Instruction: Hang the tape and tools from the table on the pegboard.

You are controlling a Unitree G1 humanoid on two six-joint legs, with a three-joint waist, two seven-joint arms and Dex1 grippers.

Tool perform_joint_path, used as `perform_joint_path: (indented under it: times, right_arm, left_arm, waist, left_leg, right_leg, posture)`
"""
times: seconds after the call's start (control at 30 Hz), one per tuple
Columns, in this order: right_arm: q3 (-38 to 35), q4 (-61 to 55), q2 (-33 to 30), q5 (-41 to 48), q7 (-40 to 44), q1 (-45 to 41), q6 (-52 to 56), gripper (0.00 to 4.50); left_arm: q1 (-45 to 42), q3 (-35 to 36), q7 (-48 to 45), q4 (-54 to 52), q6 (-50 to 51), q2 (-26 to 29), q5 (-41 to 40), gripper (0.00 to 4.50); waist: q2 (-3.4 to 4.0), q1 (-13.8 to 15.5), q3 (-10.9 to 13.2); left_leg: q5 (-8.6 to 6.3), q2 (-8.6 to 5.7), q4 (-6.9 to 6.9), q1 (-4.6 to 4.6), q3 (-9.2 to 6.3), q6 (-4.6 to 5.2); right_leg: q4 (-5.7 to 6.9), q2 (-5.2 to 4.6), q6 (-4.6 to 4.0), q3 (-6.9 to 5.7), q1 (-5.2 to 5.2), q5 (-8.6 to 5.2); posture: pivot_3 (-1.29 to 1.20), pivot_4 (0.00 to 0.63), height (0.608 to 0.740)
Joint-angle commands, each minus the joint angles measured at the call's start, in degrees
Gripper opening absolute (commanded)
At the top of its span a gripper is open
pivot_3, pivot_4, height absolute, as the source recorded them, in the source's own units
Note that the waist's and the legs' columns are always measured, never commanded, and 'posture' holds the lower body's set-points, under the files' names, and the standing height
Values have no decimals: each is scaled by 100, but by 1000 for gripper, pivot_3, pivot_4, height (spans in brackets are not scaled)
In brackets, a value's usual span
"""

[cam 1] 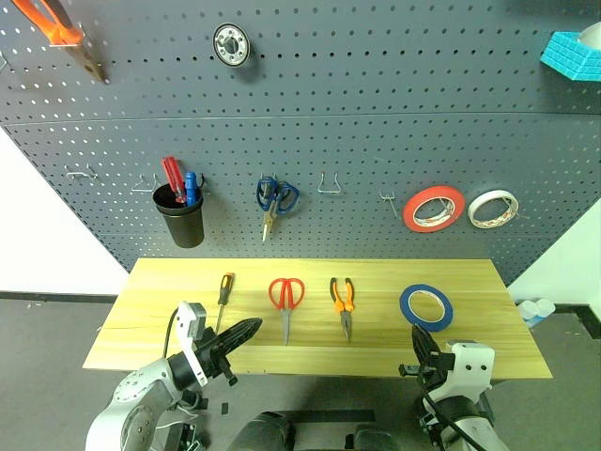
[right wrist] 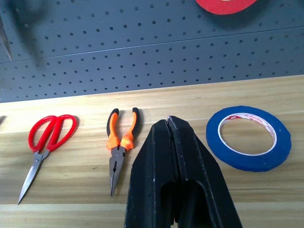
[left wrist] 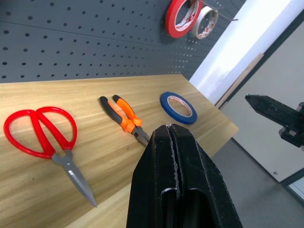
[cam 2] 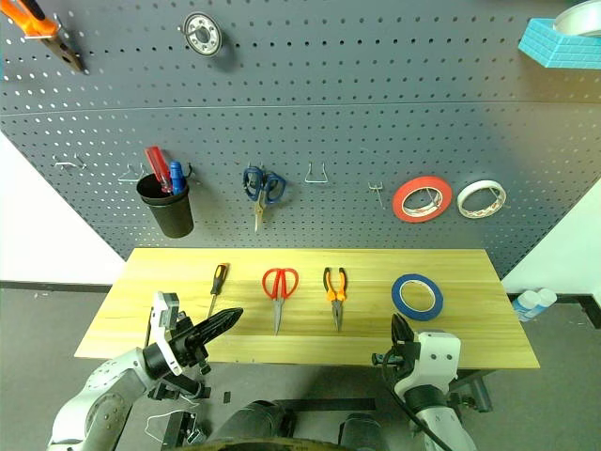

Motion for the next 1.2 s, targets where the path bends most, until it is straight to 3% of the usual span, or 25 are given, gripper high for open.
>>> perform_joint_path:
  times: [0.03,0.7,1.2]
  right_arm:
    - [-13,-226,26,36,-9,-56,-51,17]
    - [-318,-231,29,11,-262,-394,223,17]
    - [-462,-245,-155,-268,-618,-1413,1236,17]
  left_arm:
    - [-77,100,-73,-39,-141,44,-65,30]
    - [-358,19,-164,289,-370,58,103,30]
    - [-1423,-209,-755,1308,-852,329,594,30]
  waist:
    - [0,0,0]
    - [-1,2,-1]
    - [-2,-9,-4]
  left_leg:
    - [0,0,0,0,0,0]
    - [1,0,1,0,3,2]
    - [4,1,0,1,4,4]
  right_leg:
    - [0,0,0,0,0,0]
    - [1,1,3,1,-2,2]
    - [3,4,20,3,-7,15]
  posture:
    - [48,6,740]
    - [46,0,740]
    - [36,3,740]
